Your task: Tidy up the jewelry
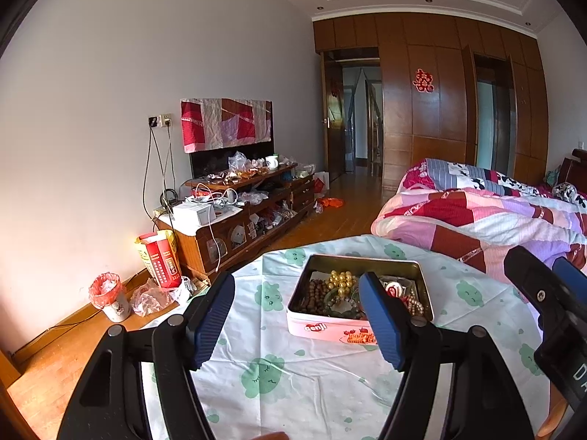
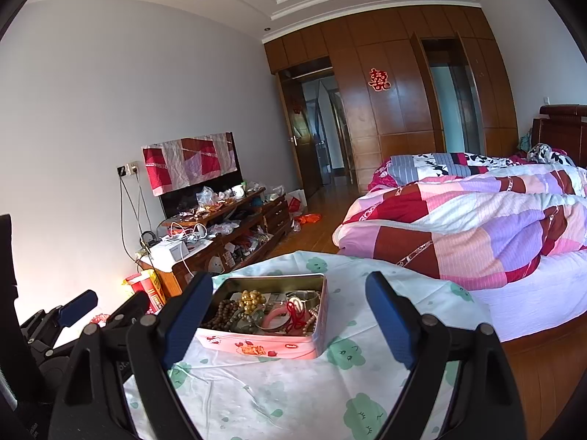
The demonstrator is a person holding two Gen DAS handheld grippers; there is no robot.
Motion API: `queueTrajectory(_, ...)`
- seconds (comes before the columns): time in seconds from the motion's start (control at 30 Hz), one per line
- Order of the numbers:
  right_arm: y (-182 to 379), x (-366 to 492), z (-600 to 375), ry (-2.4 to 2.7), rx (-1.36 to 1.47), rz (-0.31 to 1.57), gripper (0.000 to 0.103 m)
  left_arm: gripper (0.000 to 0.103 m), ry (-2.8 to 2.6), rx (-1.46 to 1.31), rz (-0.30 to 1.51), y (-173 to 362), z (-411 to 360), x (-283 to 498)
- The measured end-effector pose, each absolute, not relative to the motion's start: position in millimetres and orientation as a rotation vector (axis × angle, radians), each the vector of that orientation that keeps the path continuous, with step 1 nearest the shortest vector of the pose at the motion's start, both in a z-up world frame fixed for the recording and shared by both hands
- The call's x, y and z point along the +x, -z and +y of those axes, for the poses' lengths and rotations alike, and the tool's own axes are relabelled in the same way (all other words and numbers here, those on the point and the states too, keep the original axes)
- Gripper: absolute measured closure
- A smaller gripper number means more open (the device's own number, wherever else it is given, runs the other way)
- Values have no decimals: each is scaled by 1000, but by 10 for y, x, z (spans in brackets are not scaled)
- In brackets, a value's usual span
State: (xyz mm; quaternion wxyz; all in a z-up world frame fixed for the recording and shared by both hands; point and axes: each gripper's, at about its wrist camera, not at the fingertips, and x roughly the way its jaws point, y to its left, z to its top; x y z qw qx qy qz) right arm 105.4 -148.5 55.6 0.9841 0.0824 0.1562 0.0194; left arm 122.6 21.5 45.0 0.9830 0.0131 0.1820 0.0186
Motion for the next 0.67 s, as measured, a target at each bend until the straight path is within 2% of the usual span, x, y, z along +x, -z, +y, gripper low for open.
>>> queueTrajectory(0.4, -574, 1045, -1465, -38, 165, 308, 15, 32, -51, 0, 304, -525, 261, 1176)
queueTrajectory(0.67, -573, 1081, -1441, -27, 175, 339, 14, 32, -55, 0, 336, -500, 282, 1227)
